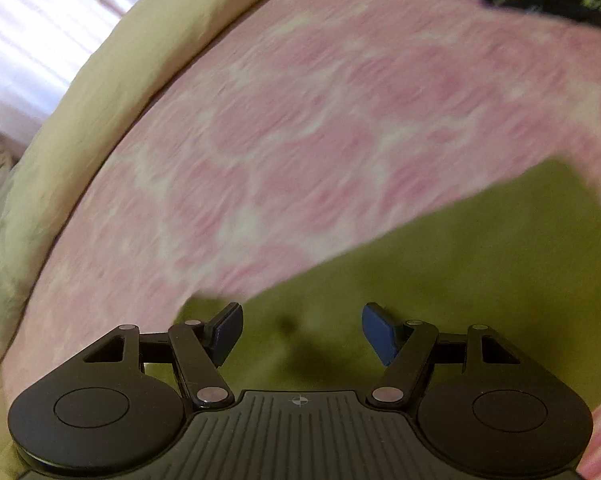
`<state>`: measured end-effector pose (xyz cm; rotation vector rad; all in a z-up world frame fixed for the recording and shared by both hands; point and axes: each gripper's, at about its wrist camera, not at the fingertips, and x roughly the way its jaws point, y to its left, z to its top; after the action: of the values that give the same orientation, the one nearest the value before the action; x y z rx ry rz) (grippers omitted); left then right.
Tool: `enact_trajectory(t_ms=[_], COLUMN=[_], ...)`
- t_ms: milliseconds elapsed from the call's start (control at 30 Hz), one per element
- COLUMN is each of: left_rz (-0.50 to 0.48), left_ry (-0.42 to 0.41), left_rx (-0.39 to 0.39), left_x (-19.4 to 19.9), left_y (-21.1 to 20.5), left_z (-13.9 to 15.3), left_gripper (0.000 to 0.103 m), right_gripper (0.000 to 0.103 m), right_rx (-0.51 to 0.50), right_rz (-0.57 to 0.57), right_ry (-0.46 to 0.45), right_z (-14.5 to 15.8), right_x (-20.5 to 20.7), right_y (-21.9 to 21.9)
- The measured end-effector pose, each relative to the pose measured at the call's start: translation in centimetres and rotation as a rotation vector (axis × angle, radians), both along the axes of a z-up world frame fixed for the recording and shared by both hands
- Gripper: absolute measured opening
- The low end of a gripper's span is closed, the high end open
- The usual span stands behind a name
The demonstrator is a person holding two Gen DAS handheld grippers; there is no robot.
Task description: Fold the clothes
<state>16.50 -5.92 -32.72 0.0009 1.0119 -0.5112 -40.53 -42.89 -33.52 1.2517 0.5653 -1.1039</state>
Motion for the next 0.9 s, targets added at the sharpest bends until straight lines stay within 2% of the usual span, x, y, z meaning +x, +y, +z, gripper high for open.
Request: enact_trajectory(t_ms=[133, 233, 333, 467, 500, 567, 667, 800, 867, 900], left_rz=[0.06, 0.081, 0.11, 0.115, 0.107, 0.093, 0.088, 0.094, 0.108, 0.119], left_ry=[0.099, 0.162, 0.226, 0.292, 0.303, 0.327, 0.357, 0.386, 0.398, 0.405], left_rx=[-0.039, -0.101, -0.156, -0.211, -0.215, -0.223, -0.233, -0.247, -0.265, -0.275], left_x=[0.8, 1.0, 1.3, 1.7, 1.8, 1.9, 1.9, 2.1, 2.3, 2.5], left_y=[3.4, 4.5, 5.0, 4.9, 4.8, 4.8, 5.0, 5.0, 5.1, 5.1], left_z=[-1.6, -2.2, -2.8, -3.5, -3.6, -3.8, -4.2, -4.8, -5.2, -5.3], left_gripper=[0.002, 0.005, 0.011, 0.014, 0.014, 0.014, 0.015, 0.015, 0.015, 0.015], right_gripper=[0.069, 0.069, 0.069, 0.069, 0.068, 0.05, 0.049, 0.049, 0.041, 0.041], right_rx=[0.052, 0.125, 0.226, 0.384, 0.416, 0.45, 0.487, 0.485, 0.473, 0.463], right_rz=[0.071, 0.083, 0.007, -0.2, -0.24, -0.279, -0.322, -0.371, -0.383, -0.389], right_ry=[-0.09, -0.173, -0.325, -0.542, -0.57, -0.602, -0.613, -0.596, -0.571, -0.562], right_z=[-0.7, -1.3, -2.1, -4.1, -4.6, -5.4, -6.2, -7.3, -7.7, -7.8], right_x=[4.2, 6.2, 6.7, 6.2, 6.2, 6.2, 6.2, 6.2, 6.1, 6.1], right_y=[3.5, 6.7, 10.1, 13.7, 14.5, 15.7, 16.8, 17.4, 17.4, 17.4])
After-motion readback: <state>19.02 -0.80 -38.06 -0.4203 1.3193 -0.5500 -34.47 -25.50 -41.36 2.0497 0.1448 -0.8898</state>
